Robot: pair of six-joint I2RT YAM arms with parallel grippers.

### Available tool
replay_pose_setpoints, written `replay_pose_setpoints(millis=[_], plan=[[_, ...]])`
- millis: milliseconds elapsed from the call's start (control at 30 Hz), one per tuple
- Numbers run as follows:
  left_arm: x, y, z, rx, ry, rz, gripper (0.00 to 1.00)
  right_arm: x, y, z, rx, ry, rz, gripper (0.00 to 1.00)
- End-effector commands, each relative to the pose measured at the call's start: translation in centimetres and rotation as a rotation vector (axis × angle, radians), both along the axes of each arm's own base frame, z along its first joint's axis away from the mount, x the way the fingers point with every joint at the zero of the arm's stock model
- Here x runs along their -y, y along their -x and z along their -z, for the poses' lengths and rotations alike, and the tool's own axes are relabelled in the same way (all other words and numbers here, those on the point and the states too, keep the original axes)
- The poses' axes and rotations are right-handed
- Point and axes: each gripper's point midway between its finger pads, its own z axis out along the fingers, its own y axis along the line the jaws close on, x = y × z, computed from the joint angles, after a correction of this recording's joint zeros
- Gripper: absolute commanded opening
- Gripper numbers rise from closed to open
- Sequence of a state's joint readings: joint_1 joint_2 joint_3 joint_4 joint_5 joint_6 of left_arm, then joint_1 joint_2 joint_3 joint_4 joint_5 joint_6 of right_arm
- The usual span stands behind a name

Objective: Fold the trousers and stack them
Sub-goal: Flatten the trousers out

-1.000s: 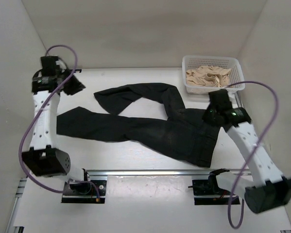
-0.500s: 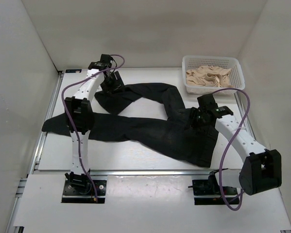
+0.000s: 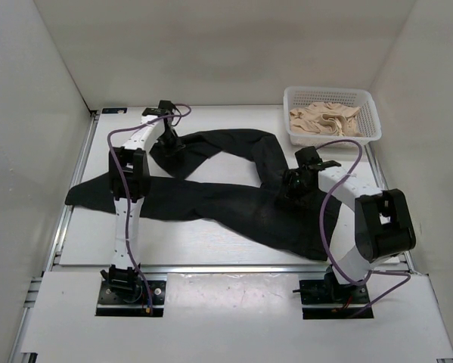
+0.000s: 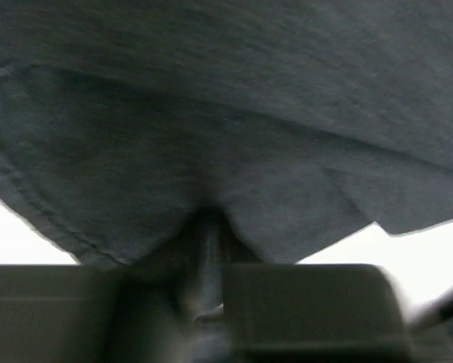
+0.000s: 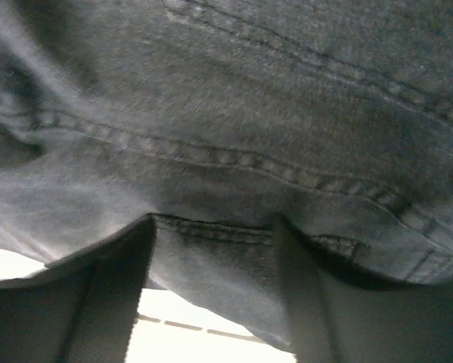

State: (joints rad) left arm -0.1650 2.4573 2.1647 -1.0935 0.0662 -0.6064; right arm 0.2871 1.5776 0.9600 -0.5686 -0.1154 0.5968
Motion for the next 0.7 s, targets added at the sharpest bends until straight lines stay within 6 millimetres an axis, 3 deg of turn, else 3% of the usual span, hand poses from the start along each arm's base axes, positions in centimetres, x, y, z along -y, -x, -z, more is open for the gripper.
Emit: replay_pose_setpoints(millis=[0,33,133,167,267,300,400,433,467,533,567,600,667], plan=[[-3.3,-0.4,-0.5,0.02,-0.035,-0.057,0.12,0.0,0.1,0.9,0.005,0.005,-0.001,0.66],[-3.9,-0.5,-0.5,0.021,-0.037,-0.059,0.1,0.2,0.3,1.6,-0.007,0.018,0.002,0.45],[-7.9,0.0,-1.6,0.021,-0.115,-0.119,0.1,1.4,2.4,3.6,-0.079,0.056,0.04,0.13],[-9.9,0.2,-1.9,0.023,-0.143,-0.156,0.1,1.9,2.8,4.1,-0.098,0.066,0.071,0.08],[-12.5,1.4,-3.4,0.033,-0.162,-0.208,0.1,2.3,4.5,4.3,-0.121,0.053,0.114,0.02],[-13.6,2.3,-4.2,0.034,-0.165,-0.224,0.1,2.4,4.6,3.6,-0.093,0.044,0.115,0.02],[-14.3,2.5,-6.2,0.08,-0.166,-0.23,0.1,2.7,5.1,2.2,-0.062,0.042,0.13,0.02],[-14.4,2.0,-8.2,0.13,-0.167,-0.222,0.1,2.8,4.2,1.1,-0.024,0.05,0.137,0.02],[-14.4,1.9,-9.3,0.152,-0.166,-0.224,0.15,3.2,4.1,0.4,-0.016,0.07,0.132,0.11],[-13.1,0.8,-12.3,0.231,-0.16,-0.203,0.3,3.7,2.9,-1.2,0.045,0.106,0.113,0.25],[-12.9,0.4,-13.5,0.263,-0.143,-0.211,0.58,3.7,1.7,-3.1,0.092,0.107,0.108,0.38],[-12.0,-0.8,-15.4,0.325,-0.121,-0.197,0.65,3.8,1.1,-3.8,0.116,0.121,0.086,0.43],[-11.2,-2.3,-14.5,0.326,-0.104,-0.192,0.77,3.9,-0.7,-6.3,0.185,0.133,0.077,0.47]])
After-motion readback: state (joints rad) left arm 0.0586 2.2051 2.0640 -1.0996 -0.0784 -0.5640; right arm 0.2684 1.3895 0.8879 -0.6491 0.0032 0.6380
